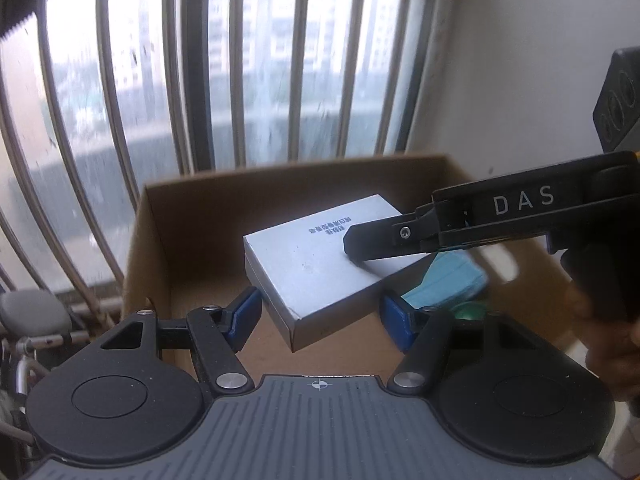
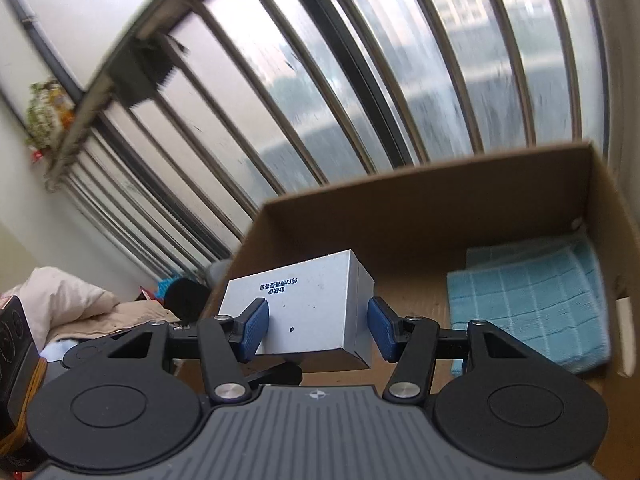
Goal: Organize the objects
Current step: 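Lift the white carton with the right gripper and lower it into the box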
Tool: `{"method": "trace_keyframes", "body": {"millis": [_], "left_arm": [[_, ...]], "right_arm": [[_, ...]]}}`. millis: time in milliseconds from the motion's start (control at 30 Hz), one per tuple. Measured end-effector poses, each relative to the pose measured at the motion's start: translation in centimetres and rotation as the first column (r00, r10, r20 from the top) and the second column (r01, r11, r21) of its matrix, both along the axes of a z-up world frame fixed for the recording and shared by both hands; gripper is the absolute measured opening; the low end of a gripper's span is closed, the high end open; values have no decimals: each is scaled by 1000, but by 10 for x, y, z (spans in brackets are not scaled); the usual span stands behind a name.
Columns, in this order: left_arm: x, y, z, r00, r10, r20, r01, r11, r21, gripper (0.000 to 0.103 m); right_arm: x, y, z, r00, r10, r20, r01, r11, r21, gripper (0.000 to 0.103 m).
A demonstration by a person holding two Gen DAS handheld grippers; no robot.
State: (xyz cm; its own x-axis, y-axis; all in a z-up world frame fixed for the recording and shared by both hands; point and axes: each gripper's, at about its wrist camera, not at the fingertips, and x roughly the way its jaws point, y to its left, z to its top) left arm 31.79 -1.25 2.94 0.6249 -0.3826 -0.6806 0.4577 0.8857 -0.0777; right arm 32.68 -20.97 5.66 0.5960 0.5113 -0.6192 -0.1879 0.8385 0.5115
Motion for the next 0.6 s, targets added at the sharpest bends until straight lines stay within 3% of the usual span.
{"method": "trace_keyframes", "body": {"millis": [300,600], "left_arm": [[65,-17,-34,970,0,-242,32,992,126,63],[90,-30,-69,911,9,-412,77,978,192,60]], "right_arm": [[59,-2,-53,977,11,-212,-16,1000,-21,58],[87,-6,-85,941,2,-339,-29,997,-74,58]]}}
